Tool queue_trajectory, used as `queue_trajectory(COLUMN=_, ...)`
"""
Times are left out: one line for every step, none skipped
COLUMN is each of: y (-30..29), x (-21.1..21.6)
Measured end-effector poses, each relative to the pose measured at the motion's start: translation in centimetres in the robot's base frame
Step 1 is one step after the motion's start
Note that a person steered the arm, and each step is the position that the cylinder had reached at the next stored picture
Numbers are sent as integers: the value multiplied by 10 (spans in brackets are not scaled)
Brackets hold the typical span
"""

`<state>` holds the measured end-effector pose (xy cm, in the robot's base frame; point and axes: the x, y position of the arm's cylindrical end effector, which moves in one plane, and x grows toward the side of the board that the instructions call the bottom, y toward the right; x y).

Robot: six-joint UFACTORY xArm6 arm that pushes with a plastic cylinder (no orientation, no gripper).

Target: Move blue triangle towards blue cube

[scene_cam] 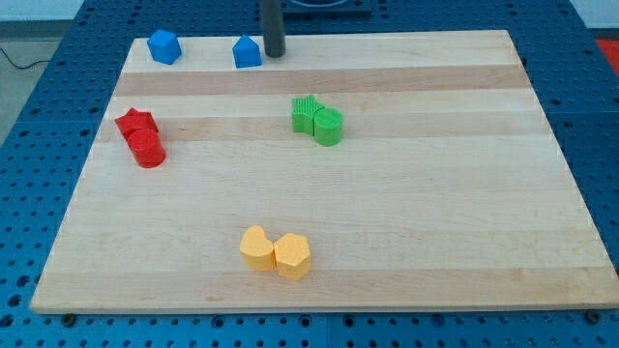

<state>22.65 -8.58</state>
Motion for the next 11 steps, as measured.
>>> queue_trajectory(y=-25, x=-2)
queue_trajectory(y=-31, x=-11)
queue_trajectory(y=8, x=-9)
queue_trajectory(y=45, x=17)
queue_trajectory(y=37, x=31)
queue_trajectory(y=19, x=18)
queue_trajectory(y=-2, x=-5)
queue_trajectory(y=-38, x=-8)
queue_trajectory(y=-38, x=-8)
queue_trajectory(y=12, x=9)
queue_trajectory(y=9, x=43)
